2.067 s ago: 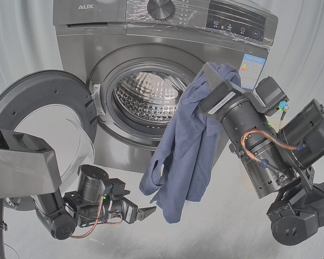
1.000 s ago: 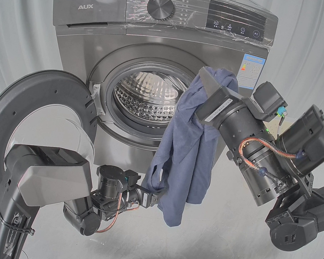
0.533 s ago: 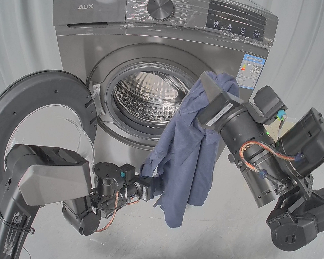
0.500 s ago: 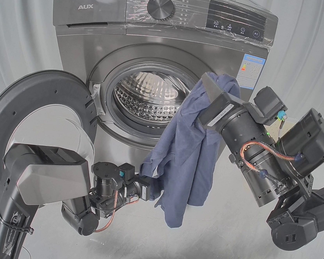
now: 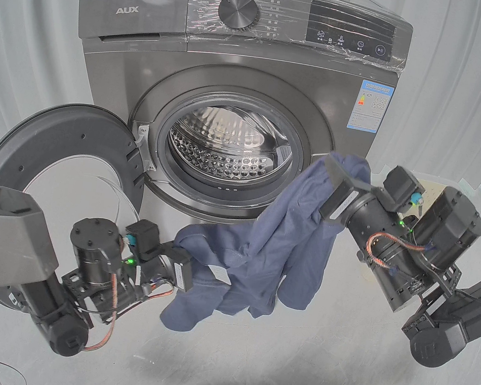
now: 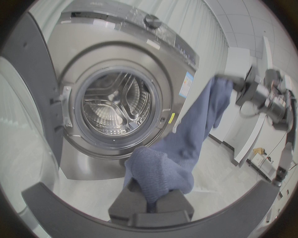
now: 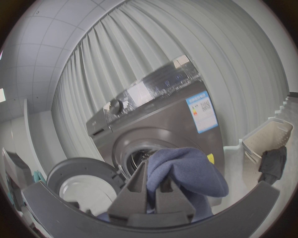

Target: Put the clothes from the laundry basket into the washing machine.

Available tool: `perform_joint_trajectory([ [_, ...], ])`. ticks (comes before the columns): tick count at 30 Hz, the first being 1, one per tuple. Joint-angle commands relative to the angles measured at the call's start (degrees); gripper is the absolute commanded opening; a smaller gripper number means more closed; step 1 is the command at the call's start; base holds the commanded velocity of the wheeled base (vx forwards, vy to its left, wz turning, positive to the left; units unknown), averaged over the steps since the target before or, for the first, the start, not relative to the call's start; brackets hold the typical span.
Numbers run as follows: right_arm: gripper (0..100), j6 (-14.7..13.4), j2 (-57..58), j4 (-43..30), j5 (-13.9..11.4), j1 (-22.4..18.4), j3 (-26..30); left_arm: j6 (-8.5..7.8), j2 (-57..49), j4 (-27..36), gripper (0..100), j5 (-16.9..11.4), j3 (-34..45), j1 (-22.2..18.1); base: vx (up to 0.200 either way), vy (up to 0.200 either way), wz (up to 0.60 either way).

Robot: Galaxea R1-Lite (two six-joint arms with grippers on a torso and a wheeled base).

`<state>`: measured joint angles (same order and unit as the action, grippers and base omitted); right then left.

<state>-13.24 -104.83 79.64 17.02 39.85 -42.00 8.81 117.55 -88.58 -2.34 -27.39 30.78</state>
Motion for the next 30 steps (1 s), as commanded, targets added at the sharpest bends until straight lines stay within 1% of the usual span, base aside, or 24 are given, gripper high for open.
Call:
perform_joint_trajectory([
  [1,0,-0.30,-1.52,0.08,-0.23,-2.50,7.46,2.70,-14.63,-0.10,0,-3.20,7.44,-1.51,0.000,0.000,0.00],
  [3,0,-0.30,-1.70,0.08,-0.23,-2.50,8.69,2.00,-15.51,-0.19,0,-4.25,7.35,-2.13,0.000,0.000,0.00],
  [6,0,-0.21,-1.96,0.08,-0.49,-2.41,10.88,2.00,-15.95,-0.19,0,-4.69,6.83,-1.69,0.000,0.000,0.00],
  [10,0,0.14,-3.63,0.08,-0.49,-2.06,13.26,2.00,-16.66,-0.19,0,-4.60,5.51,-1.60,0.000,0.000,0.00],
  [16,0,0.14,-6.97,0.08,-0.41,-1.09,13.87,1.91,-17.36,-0.19,0,-4.43,4.01,-1.60,0.000,0.000,0.00],
  [19,0,-0.12,-8.20,0.16,-0.41,0.67,14.31,2.00,-17.89,-0.19,0,-4.34,3.66,-1.60,0.000,0.000,0.00],
  [20,0,-0.12,-8.20,0.16,-0.41,0.67,14.31,2.00,-17.89,-0.19,0,-4.34,3.66,-1.60,0.000,0.000,0.00],
  [21,0,-0.21,-8.73,0.16,-0.41,1.63,14.40,2.00,-17.89,-0.19,0,-4.34,3.57,-1.60,0.000,0.000,0.00],
  [24,0,-0.21,-9.69,0.16,-0.41,2.51,15.10,2.08,-17.80,-0.19,0,-4.34,3.75,-1.60,0.000,0.000,0.00],
  [25,100,-0.30,-9.96,0.16,-0.41,2.78,15.19,2.08,-17.80,-0.19,0,-4.34,3.66,-1.60,0.000,0.000,0.00],
  [27,100,-0.47,-10.84,-0.10,-0.41,3.22,16.16,2.17,-17.89,-0.19,0,-4.34,3.57,-1.60,0.000,0.000,0.00],
  [28,100,-0.47,-11.45,-0.10,-0.41,3.22,17.74,2.17,-17.89,-0.19,0,-4.34,3.49,-1.60,0.000,0.000,0.00],
  [30,100,-0.38,-11.63,-0.10,-0.41,3.22,18.09,2.17,-17.89,-0.19,0,-4.34,3.49,-1.60,0.000,0.000,0.00],
])
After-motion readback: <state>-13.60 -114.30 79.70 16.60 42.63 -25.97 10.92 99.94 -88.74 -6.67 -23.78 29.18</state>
